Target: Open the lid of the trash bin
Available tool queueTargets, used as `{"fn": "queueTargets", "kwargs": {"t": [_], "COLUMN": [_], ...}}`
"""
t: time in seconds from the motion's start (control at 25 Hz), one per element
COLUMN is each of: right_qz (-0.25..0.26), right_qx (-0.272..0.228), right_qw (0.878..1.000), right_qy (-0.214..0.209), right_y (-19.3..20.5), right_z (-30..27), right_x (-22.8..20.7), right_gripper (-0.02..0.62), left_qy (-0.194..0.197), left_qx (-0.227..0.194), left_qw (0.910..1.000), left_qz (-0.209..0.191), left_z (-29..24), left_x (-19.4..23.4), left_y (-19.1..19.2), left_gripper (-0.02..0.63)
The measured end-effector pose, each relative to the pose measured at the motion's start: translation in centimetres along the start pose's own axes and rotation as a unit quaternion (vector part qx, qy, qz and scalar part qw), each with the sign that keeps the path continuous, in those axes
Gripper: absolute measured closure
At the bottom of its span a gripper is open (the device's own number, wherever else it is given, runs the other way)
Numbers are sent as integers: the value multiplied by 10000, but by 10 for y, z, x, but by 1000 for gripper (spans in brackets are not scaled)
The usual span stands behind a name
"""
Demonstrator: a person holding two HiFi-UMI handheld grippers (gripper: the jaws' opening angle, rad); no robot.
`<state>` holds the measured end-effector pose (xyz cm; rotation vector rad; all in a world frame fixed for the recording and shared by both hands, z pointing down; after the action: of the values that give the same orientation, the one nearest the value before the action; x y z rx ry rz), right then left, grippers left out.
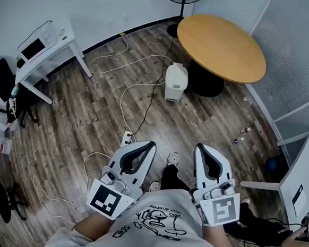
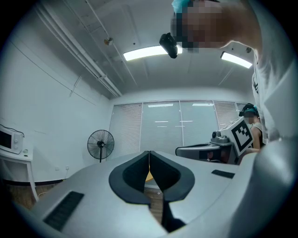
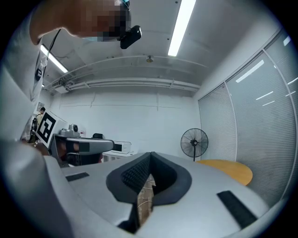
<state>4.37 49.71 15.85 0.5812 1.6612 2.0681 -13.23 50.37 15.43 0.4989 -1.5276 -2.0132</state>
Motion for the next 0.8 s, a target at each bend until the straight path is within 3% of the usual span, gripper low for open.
{"fn": "queueTargets", "kwargs": {"t": [0.8], "right_qz": [-103], "right_qx": [35], "right_qw": [9999], "right_qy": [-29], "right_y": [21], "right_z": [-87], "right_x": [-156], "right_gripper": [588], "left_qy": [-88], "left_qx": [-37], "left_qw": [9999], "left_qz": [-50], "left_z": [-171], "left_x": [44], "left_y": [32], "left_gripper": [586]}}
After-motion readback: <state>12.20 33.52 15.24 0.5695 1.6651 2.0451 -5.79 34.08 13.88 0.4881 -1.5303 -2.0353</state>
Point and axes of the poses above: the fingertips, and each gripper's own axes: z backward along the fingers, x to its left, y out of its underside, the point moved 6 cm from there along z, backward along the fingers, and after that the axes turned 14 degrees about -x, right-handed, at the moved point
